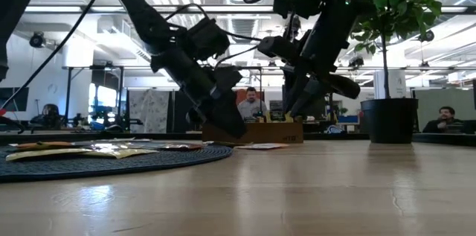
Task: Pick & Place Tea
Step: Put the orange tea bag into the left section of the wooden organizer
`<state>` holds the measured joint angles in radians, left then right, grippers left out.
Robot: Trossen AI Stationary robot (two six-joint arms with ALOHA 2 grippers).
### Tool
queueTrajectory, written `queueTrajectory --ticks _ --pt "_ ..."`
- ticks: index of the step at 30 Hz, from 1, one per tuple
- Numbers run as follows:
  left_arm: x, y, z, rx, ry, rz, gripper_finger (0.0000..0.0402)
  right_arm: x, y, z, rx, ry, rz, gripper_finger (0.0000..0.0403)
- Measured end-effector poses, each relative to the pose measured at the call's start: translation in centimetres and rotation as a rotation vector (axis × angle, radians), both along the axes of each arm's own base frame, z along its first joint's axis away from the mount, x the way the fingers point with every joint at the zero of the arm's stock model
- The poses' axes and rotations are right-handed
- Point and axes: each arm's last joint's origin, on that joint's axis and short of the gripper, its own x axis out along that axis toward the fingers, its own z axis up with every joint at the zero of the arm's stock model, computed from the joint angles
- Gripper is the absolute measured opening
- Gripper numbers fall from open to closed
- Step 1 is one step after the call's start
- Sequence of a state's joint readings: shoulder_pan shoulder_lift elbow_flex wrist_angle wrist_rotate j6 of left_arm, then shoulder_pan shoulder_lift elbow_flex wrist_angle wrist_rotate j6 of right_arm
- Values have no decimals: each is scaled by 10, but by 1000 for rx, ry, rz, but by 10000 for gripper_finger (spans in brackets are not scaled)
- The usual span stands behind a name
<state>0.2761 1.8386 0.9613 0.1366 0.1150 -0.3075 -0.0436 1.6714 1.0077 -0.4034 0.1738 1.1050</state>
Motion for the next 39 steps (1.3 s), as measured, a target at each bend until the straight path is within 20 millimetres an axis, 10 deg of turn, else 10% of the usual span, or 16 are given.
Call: queueTrajectory --ticks 20,27,39 --pt "-13 10 -6 99 129 135 135 3 -5 1 7 -32 51 72" --pt "-9 -13 27 103 -9 20 135 4 -9 -7 19 -18 25 70" --pt "-3 -35 7 61 48 -42 135 19 -16 -39 -27 27 41 63"
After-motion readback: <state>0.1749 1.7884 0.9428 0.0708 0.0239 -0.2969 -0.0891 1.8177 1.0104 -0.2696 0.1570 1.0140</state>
